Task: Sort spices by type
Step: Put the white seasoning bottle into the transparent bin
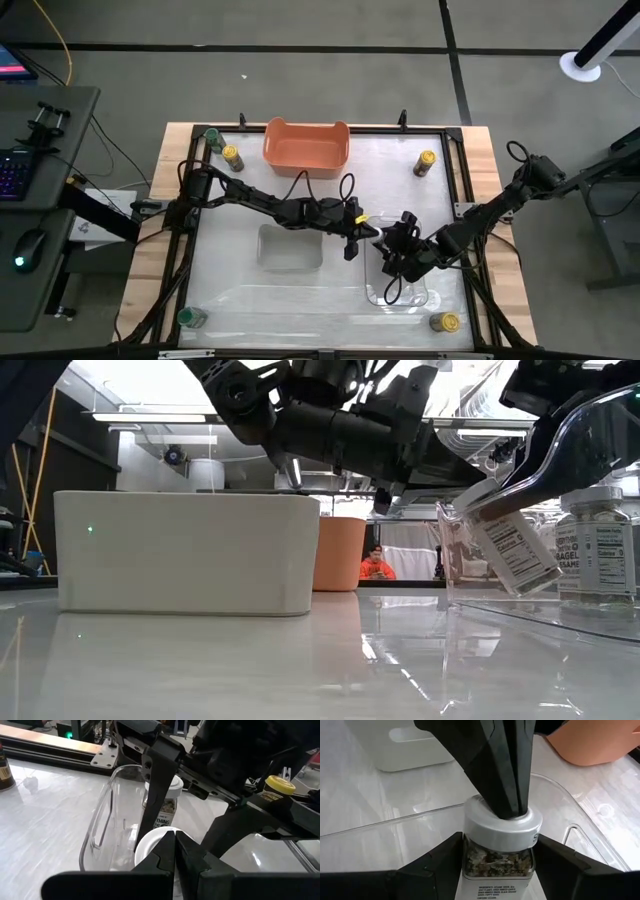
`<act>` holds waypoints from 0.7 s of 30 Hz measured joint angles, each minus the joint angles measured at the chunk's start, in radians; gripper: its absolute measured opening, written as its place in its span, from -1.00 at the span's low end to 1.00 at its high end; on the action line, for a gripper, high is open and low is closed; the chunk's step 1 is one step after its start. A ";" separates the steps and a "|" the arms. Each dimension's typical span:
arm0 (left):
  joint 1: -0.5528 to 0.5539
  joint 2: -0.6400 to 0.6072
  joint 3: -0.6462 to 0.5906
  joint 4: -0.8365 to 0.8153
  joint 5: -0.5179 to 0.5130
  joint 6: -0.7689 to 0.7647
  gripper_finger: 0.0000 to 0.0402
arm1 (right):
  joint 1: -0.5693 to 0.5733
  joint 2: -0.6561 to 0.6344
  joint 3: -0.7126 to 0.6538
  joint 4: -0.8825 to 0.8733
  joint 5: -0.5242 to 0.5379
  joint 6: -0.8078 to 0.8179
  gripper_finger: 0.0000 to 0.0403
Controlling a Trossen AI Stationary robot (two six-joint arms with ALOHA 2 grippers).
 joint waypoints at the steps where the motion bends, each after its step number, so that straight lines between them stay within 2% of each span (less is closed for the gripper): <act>1: 0.000 0.000 0.000 -0.001 0.002 0.000 -1.00 | 0.000 0.000 0.000 0.000 0.002 -0.006 0.07; 21: 0.000 0.004 -0.004 -0.037 0.003 0.001 -1.00 | -0.001 -0.002 0.001 0.006 -0.006 -0.007 0.07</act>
